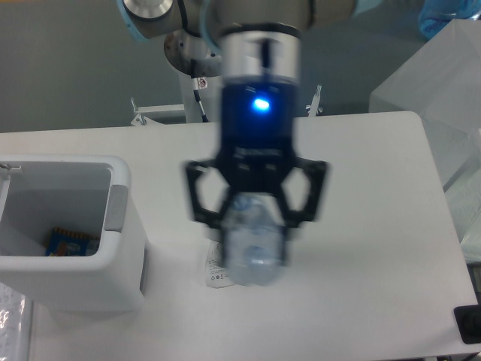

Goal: Place the trash in the trash can
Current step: 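Carry the bottle over the white trash bin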

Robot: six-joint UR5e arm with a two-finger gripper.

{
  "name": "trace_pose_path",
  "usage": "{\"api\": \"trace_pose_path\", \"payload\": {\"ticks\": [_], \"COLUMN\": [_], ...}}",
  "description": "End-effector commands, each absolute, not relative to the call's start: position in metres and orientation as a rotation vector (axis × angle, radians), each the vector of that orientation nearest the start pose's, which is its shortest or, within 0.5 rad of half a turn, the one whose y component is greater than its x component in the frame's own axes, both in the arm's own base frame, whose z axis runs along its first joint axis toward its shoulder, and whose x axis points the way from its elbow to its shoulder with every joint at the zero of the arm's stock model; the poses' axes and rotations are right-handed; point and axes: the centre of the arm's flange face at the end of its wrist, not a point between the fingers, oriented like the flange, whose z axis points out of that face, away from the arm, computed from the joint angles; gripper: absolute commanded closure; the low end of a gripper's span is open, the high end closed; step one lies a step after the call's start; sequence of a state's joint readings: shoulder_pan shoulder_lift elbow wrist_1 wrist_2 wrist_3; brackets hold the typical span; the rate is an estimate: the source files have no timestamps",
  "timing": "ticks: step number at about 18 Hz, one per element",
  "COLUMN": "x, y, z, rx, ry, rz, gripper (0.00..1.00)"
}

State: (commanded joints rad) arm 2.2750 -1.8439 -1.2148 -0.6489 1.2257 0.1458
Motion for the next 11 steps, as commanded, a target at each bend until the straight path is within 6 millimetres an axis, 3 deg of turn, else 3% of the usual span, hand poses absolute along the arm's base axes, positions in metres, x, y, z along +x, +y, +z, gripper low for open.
{"api": "trace_pose_path", "payload": {"ticks": [7,11], "x": [-0.212,-0.186], "y": [0.623,0.635], "z": [0.638,0.627], "rx": [-2.085,-2.106], "ry": [-0.268,-0.23], "rz": [0.067,0.033], "gripper": [0.38,0.38]}}
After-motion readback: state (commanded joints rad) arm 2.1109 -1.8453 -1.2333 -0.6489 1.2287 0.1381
